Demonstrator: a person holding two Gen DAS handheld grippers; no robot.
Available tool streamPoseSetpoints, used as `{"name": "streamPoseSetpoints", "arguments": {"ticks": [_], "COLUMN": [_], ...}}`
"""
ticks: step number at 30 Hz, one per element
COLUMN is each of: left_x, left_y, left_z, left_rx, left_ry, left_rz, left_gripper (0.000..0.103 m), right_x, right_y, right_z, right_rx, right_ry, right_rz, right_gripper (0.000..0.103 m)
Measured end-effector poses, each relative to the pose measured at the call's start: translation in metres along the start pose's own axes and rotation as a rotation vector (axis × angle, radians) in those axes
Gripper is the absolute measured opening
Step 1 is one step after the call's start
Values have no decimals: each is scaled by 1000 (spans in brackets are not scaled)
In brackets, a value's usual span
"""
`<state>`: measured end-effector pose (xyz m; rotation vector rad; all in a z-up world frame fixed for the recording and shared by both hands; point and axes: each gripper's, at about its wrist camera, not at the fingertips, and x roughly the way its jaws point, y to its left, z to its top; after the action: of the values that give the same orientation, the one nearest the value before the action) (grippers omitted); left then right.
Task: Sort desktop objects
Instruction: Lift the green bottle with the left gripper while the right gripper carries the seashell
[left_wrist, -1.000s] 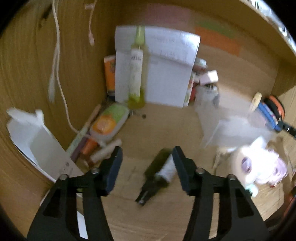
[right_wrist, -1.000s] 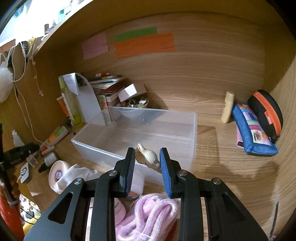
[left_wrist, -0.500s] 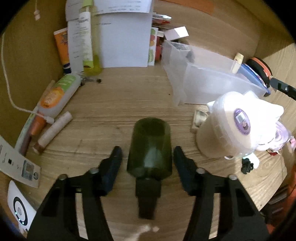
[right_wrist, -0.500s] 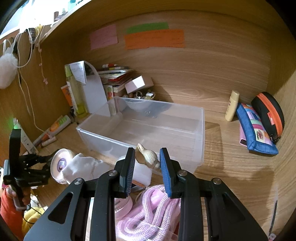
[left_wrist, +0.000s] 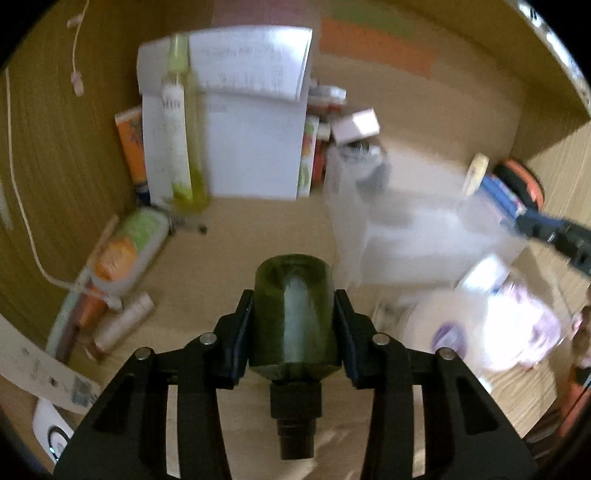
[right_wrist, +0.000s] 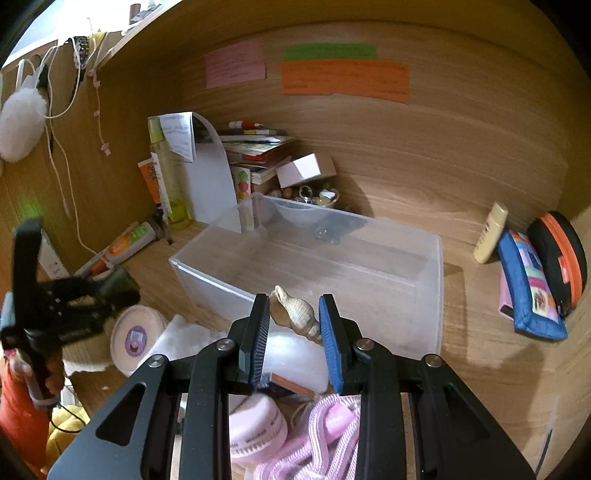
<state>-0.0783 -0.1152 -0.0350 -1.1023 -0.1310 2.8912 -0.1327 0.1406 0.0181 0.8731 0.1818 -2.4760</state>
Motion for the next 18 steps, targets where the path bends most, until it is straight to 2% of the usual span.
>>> {"name": "streamPoseSetpoints", "arguments": {"ticks": [9,18], "left_x": [-8,19], "left_y": [-28,-65], "left_z": [51,87], "left_rx": [30,121], "left_ry": [-90,-58], "left_rz": [-85,-173], "left_gripper": [41,41], "right_x": [10,28], "right_y": [4,-11], "right_z": [18,33], "right_rx": [-38,-54], "right_ry": [-15,1], "right_rz": [-9,-31], "right_gripper": [25,25]}}
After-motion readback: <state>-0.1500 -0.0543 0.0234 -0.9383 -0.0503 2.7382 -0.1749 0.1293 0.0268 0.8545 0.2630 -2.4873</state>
